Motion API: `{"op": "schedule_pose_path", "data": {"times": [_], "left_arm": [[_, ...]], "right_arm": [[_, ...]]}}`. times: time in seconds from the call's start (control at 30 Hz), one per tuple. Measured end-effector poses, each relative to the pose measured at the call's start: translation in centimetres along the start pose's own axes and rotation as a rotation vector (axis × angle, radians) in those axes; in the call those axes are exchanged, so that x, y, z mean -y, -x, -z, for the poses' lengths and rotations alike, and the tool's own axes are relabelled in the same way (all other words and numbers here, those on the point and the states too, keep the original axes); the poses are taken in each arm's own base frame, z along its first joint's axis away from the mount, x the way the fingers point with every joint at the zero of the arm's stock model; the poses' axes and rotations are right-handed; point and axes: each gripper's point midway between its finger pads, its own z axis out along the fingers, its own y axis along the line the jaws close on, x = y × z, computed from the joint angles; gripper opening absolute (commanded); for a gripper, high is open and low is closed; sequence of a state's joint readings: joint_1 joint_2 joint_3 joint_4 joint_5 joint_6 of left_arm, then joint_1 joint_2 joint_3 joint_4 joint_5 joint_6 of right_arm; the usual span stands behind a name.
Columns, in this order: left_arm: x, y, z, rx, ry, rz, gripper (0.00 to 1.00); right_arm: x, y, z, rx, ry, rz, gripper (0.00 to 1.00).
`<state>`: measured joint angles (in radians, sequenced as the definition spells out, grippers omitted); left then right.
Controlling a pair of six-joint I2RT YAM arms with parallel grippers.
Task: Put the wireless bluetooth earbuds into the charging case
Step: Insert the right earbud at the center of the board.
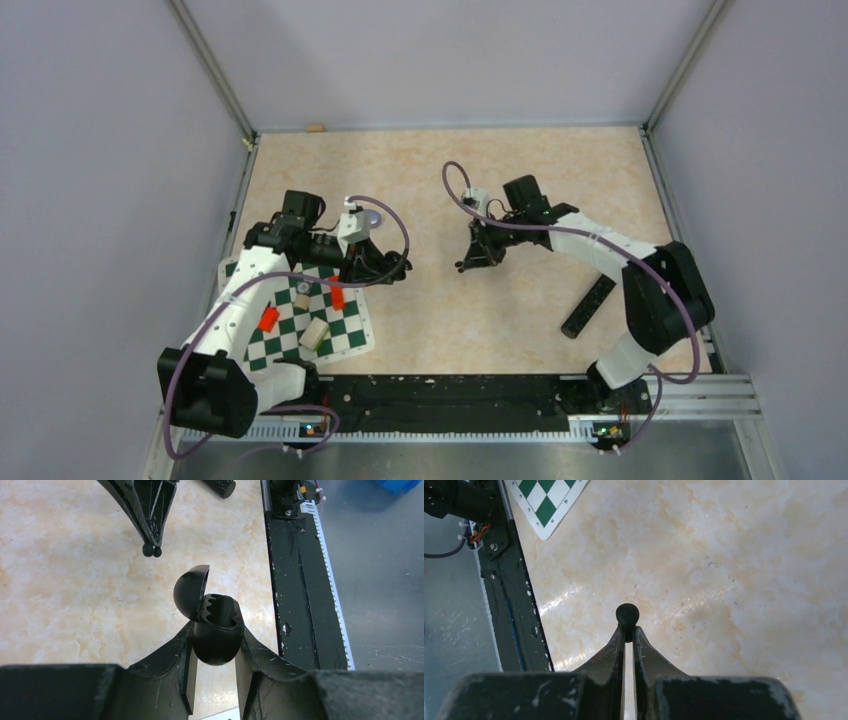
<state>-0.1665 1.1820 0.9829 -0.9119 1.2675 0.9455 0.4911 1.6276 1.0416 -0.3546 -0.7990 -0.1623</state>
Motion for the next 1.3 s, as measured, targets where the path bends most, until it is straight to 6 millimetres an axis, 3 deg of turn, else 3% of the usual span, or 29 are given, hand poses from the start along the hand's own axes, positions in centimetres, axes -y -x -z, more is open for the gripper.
{"op": "schedule_pose_path", "data": {"times": [0.37,0.5,0.73,1.07,1.3], "left_arm": [[0.0,-0.1,0.0,0.000,-0.001,0.004,0.09],[0.0,-0.2,-0.1,-0.002,-0.002,0.010,0.05],[-0.1,-0.4,-0.1,-0.003,-0.004,0.018,0.03],[-0.1,-0.3,-0.1,-0.002,-0.003,0.030,0.01],[-0.3,-0.2,-0.1,0.000,0.002,0.039,0.00]], "right_arm": [[-3.9,5.3,5.0,0.162,-0.045,0.308,0.00],[-5.4,8.1,6.7,0.221,-0.067,0.417,0.00],[-10.0,12.3,8.0,0.303,-0.030,0.586,0.00],[-14.3,11.7,6.0,0.299,0.115,0.640,0.00],[-15.8,10.0,4.5,0.281,0.191,0.624,0.00]]}}
